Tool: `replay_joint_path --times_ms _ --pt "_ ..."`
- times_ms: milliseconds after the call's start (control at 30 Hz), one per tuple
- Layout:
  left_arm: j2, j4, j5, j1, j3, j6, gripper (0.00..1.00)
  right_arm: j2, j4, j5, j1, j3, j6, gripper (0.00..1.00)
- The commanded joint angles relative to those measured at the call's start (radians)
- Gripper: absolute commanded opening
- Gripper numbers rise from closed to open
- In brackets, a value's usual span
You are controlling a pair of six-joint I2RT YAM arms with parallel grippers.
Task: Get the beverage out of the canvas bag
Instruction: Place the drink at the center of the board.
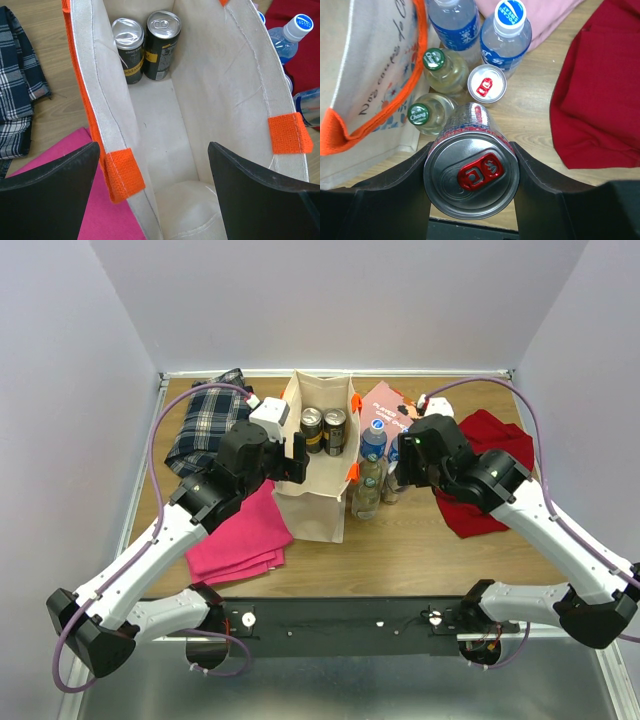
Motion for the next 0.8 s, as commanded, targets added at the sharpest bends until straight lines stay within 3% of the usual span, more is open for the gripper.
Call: replay_joint_path --times_ms 0,533,767 --pt "-0.006 0.020 0.004 0.001 0.018 -0.004 0.99 -0.038 0.032 0.069 0.002 -0.020 0.052 0.01" --pt "0.010 0.031 0.021 0.001 0.027 -0.008 0.99 -0.100 0.045 0.204 0.005 -0.107 0.117 0.01" --pt "0.014 0.036 0.021 0.001 0.026 -0.008 0.99 -0.053 0.056 0.244 0.032 -0.119 0.121 0.01"
